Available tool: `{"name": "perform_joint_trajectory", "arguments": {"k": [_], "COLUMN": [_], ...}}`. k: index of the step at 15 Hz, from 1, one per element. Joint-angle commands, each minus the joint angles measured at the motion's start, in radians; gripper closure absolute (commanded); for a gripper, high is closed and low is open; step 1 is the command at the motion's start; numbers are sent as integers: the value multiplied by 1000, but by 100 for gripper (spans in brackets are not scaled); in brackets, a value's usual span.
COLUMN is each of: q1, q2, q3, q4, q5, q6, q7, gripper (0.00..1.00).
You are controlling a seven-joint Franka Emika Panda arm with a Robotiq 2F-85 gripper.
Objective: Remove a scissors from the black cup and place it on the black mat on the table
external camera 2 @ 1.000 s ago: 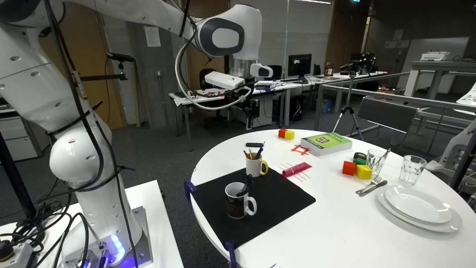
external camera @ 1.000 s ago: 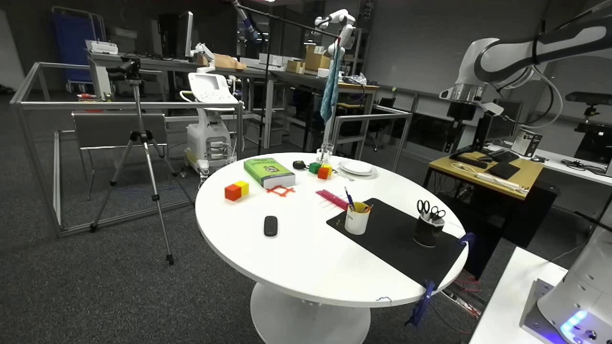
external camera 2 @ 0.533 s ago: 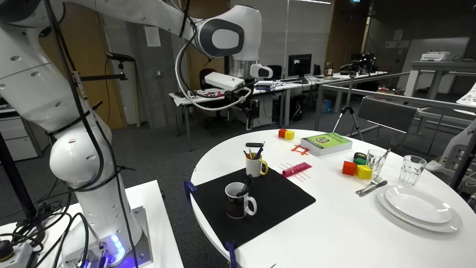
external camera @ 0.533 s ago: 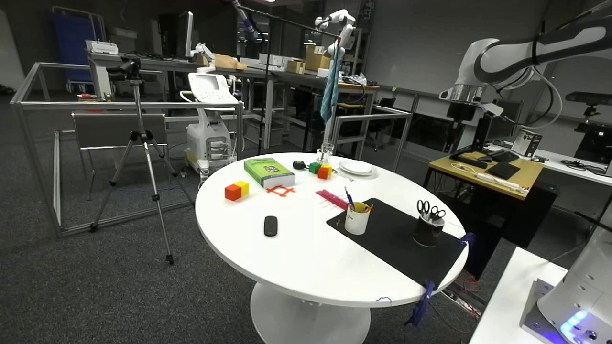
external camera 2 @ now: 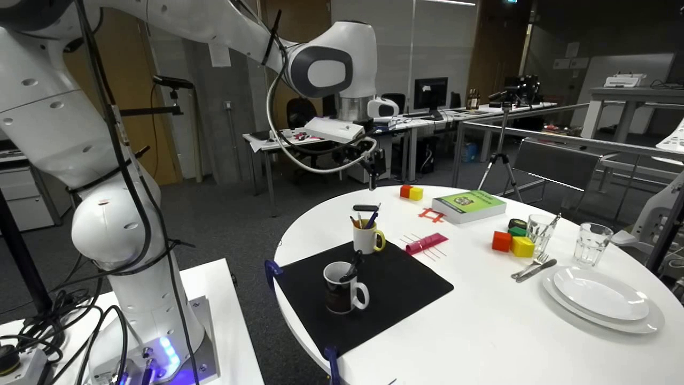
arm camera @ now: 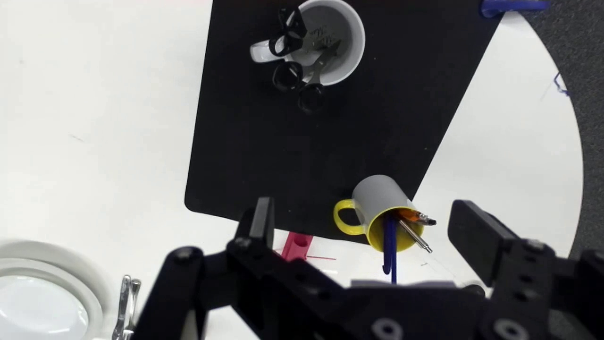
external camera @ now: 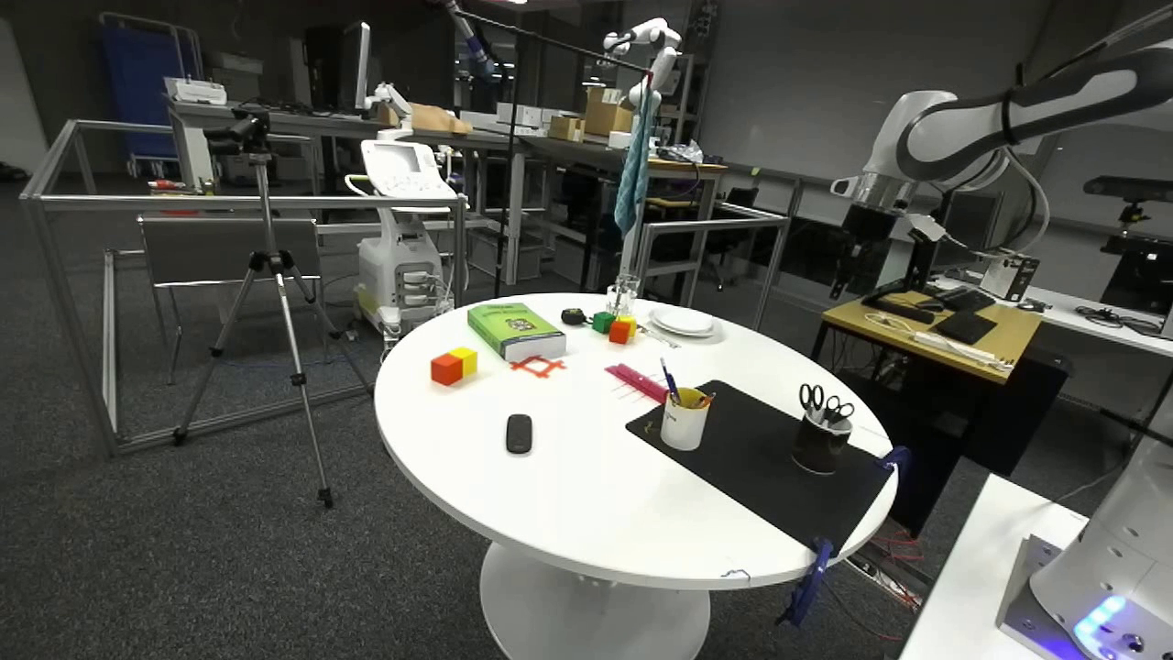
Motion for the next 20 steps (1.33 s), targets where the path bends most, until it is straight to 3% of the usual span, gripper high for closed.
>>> {"name": "perform_joint_trajectory", "arguments": {"k": [1,10,16,20], "q1": [9,-3,-23,-35], "q2": [39,129,171,174], "q3": [-20,-28,-28,-12], "q4": [-7,5,1,-1], "q5": [35,98,50,52], "q6": [89,110,163,135], "q7": [-91,-350,-582,-540], "gripper": [0,0,0,0]}}
